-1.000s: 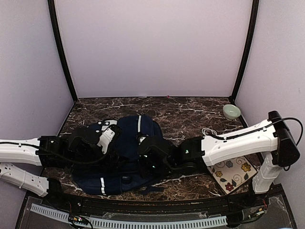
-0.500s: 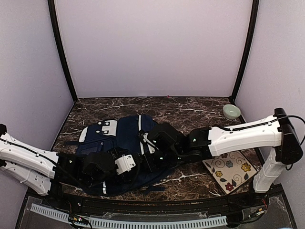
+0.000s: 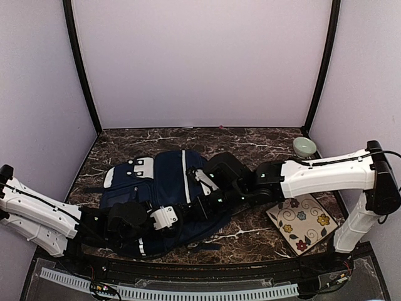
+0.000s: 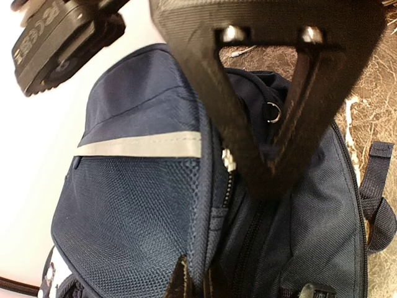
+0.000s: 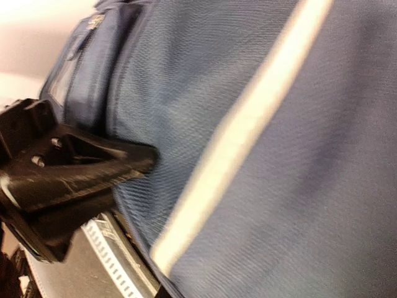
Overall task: Pack the student bag
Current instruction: Hold the largest pocket of the student bag, then zip the upper front pocket of the student bag.
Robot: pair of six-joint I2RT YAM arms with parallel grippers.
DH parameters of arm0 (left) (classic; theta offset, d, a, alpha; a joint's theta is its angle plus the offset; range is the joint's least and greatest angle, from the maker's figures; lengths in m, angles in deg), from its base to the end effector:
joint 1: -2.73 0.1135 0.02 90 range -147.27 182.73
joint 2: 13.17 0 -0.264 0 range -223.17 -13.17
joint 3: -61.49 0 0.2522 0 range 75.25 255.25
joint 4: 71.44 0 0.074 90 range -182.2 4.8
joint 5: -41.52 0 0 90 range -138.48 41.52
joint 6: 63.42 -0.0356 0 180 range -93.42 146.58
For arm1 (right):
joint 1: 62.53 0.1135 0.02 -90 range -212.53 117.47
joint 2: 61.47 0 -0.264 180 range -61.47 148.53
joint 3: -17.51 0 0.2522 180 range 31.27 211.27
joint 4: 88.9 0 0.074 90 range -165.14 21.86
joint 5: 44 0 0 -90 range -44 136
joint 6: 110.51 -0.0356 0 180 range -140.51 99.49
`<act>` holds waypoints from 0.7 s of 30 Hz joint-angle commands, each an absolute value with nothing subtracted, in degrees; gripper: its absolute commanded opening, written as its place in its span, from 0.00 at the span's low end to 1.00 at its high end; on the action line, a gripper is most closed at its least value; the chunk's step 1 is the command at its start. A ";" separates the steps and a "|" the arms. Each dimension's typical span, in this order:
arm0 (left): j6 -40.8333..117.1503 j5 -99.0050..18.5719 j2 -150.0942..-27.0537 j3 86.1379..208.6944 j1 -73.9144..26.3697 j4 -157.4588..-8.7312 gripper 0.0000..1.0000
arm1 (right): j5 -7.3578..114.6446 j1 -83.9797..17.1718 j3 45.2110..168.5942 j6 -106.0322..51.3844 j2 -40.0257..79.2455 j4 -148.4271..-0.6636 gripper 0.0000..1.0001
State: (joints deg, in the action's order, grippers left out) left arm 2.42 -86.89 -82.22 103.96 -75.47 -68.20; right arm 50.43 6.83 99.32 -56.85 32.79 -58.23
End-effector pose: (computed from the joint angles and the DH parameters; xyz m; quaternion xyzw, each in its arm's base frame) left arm 0.0717 -0.2350 0.2068 0.5014 0.6354 0.0091 0.5871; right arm 0.1264 0.3433 0.2476 -0.2753 0.8746 0.3382 0.2118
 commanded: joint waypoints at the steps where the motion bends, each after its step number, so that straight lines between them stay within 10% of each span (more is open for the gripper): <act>1: 6.06 -88.34 -80.68 103.77 -73.91 -72.83 0.00 | 41.50 3.29 99.68 -55.52 30.21 -42.74 0.00; 21: 8.87 -64.38 -72.64 102.26 -74.04 -81.89 0.00 | 32.07 -14.60 106.34 -28.41 34.22 -47.59 0.00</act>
